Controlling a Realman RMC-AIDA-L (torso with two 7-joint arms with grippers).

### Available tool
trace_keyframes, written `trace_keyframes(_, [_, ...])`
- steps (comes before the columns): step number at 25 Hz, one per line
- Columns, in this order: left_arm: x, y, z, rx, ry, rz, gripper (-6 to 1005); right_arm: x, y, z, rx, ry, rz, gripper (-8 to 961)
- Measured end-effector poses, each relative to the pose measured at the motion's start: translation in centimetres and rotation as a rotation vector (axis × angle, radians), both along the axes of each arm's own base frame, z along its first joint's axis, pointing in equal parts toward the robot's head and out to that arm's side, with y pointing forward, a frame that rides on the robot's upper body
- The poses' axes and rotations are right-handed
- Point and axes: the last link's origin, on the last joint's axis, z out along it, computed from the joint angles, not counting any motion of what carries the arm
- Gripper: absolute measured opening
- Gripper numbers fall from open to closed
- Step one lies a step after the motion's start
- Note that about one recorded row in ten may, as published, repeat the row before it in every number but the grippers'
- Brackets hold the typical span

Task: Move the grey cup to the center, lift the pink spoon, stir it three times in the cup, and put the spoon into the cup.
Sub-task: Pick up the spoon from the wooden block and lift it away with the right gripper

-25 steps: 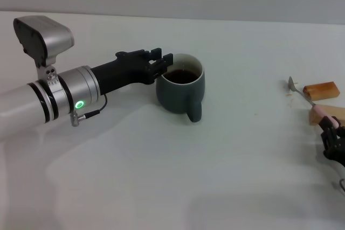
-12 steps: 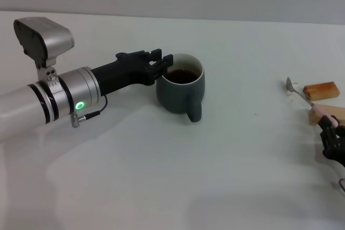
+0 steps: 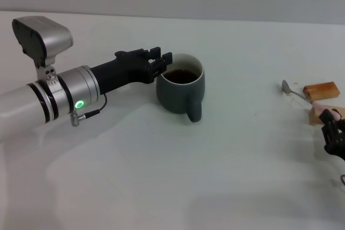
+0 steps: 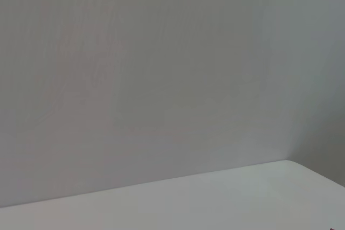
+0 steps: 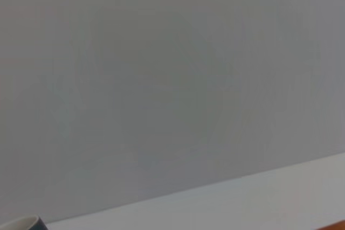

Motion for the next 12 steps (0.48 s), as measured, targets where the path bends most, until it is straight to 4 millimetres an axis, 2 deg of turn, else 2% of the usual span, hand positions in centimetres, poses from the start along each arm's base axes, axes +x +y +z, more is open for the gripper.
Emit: trace_keyframes(12, [0.0, 0.04, 0.02, 0.004, 0.006, -0.005, 346, -0.8, 0.26, 0.45, 0.027, 0.013, 0.052, 92])
